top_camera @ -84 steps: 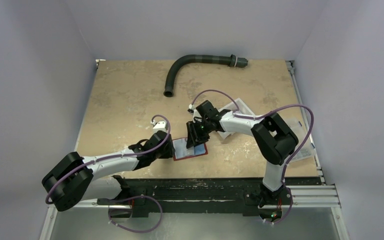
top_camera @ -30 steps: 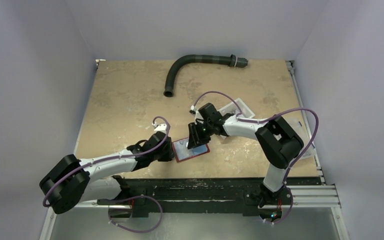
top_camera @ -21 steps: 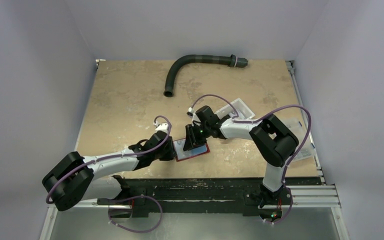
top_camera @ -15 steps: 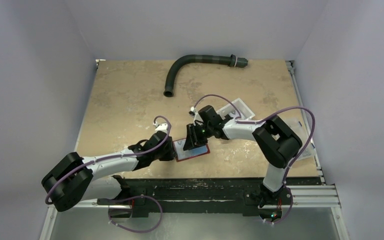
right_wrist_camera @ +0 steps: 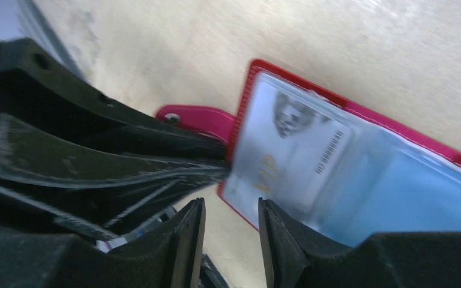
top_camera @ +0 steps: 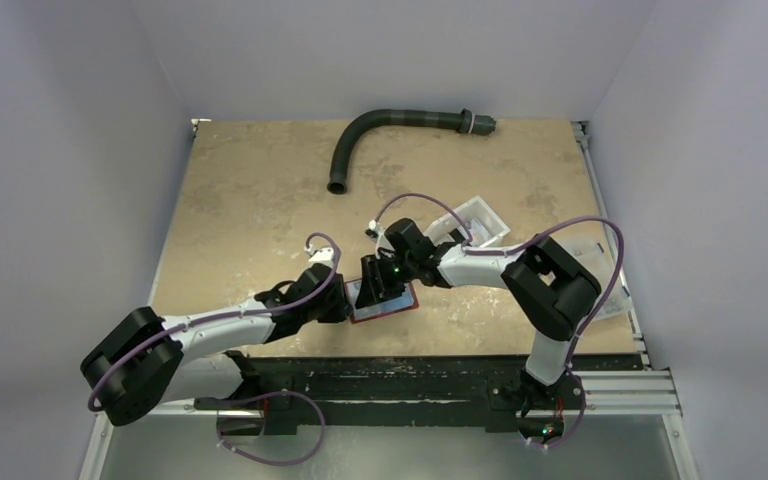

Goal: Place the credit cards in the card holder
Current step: Insert the credit card into the card holder, then pick up the credit card from the storage box.

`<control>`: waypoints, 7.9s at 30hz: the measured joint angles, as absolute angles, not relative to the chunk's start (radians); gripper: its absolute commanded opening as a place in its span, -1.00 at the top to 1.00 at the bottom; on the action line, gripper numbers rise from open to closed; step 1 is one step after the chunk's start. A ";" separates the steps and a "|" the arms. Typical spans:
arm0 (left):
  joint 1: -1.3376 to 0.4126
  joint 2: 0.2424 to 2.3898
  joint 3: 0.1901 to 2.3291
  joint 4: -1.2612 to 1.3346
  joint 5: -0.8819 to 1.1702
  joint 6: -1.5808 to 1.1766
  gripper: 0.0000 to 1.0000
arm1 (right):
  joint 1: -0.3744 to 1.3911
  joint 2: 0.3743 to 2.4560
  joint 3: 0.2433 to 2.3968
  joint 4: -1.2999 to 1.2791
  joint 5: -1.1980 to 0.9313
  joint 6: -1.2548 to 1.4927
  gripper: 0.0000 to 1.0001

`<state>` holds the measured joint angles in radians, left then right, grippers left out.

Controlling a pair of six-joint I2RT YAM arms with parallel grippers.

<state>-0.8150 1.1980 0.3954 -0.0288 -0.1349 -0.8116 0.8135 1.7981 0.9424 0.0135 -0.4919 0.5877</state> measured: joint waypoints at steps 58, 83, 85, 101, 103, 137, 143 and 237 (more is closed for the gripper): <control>-0.815 0.833 0.656 -0.384 0.118 -0.631 -0.33 | 0.235 1.800 1.200 -0.511 -0.402 -0.041 -0.11; -0.815 0.834 0.656 -0.385 0.105 -0.631 -0.33 | 0.234 1.803 1.156 -0.509 -0.496 -0.037 0.31; -0.815 0.834 0.656 -0.385 0.103 -0.631 -0.33 | 0.234 1.796 1.151 -0.509 -0.501 -0.037 0.36; -0.815 0.838 0.656 -0.385 0.096 -0.631 -0.33 | 0.234 1.718 1.088 -0.509 -0.576 -0.018 0.55; -0.815 0.840 0.656 -0.385 0.096 -0.631 -0.33 | 0.234 1.703 1.085 -0.508 -0.588 -0.016 0.53; -0.859 1.539 0.709 0.205 0.271 -0.830 0.41 | 0.237 1.750 1.084 -0.495 -0.506 0.024 0.25; -0.861 1.702 0.798 0.281 0.248 -0.854 0.44 | 0.237 1.750 1.057 -0.463 -0.533 0.039 0.19; -0.847 1.979 1.110 0.215 0.205 -0.806 0.39 | 0.236 1.504 1.007 -0.438 -0.357 0.193 1.00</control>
<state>-0.8474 1.9785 1.1099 0.2146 0.2054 -0.8062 0.2356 1.5040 1.0069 -0.4377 -0.3569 0.1928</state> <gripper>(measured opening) 0.271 0.074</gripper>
